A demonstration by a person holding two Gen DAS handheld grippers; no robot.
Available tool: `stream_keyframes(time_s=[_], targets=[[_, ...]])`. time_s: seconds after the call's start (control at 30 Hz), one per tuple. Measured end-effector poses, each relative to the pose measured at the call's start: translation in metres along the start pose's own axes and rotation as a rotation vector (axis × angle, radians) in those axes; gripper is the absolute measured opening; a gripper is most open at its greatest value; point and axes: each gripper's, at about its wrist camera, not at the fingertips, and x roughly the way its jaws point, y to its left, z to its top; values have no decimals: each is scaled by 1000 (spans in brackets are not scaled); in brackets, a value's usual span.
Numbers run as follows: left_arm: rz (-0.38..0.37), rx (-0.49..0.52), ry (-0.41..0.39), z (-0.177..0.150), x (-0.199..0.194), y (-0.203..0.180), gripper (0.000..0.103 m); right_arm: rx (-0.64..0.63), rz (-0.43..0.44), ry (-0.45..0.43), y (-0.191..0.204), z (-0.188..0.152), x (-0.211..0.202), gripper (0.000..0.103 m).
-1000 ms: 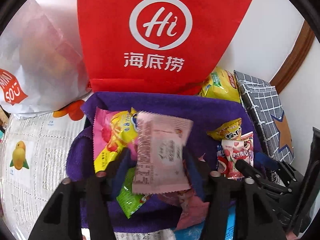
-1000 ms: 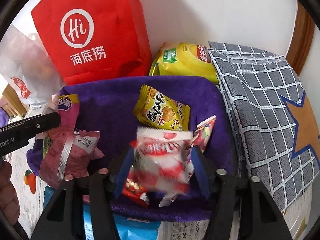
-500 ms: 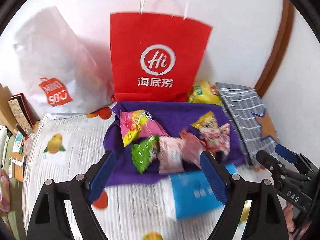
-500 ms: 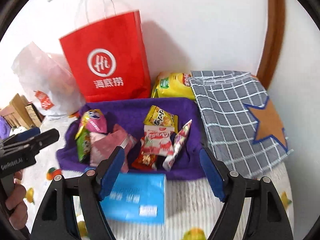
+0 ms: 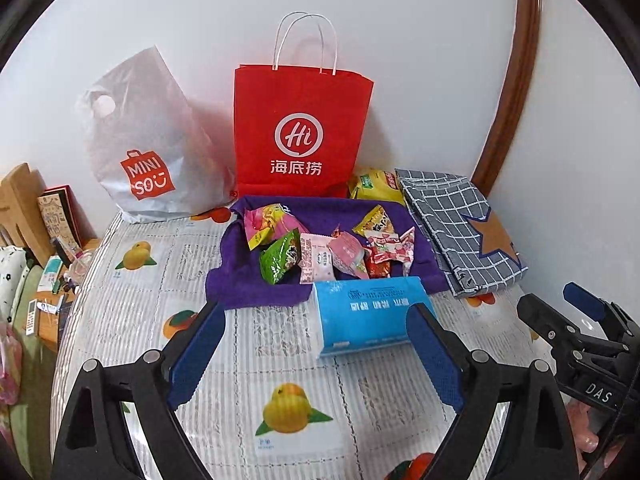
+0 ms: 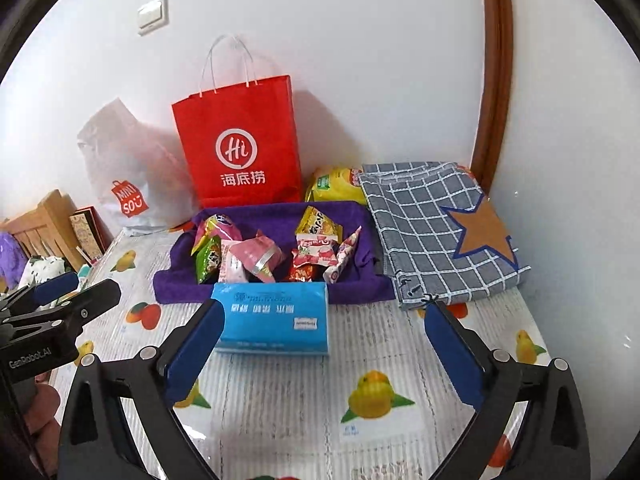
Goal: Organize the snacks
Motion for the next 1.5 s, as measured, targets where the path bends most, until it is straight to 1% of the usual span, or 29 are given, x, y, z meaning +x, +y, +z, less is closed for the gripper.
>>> stream_keyframes(time_s=[0.27,0.6,0.77,1.5], targets=[[-7,3,-10,-9,-11,-5,92,-8,-11,-24,0,-8,-19,99],[10,10,-23,-10,-23,-8,92,1,-3,-43,0,-11,-31,99],[14,2,-30,-10,-28,-6,92,-1,-16,-52,1,-13,-34,99],[14,-10,-31,-11,-29,-3,92,12,-8,-59,-3,-12,-37,99]])
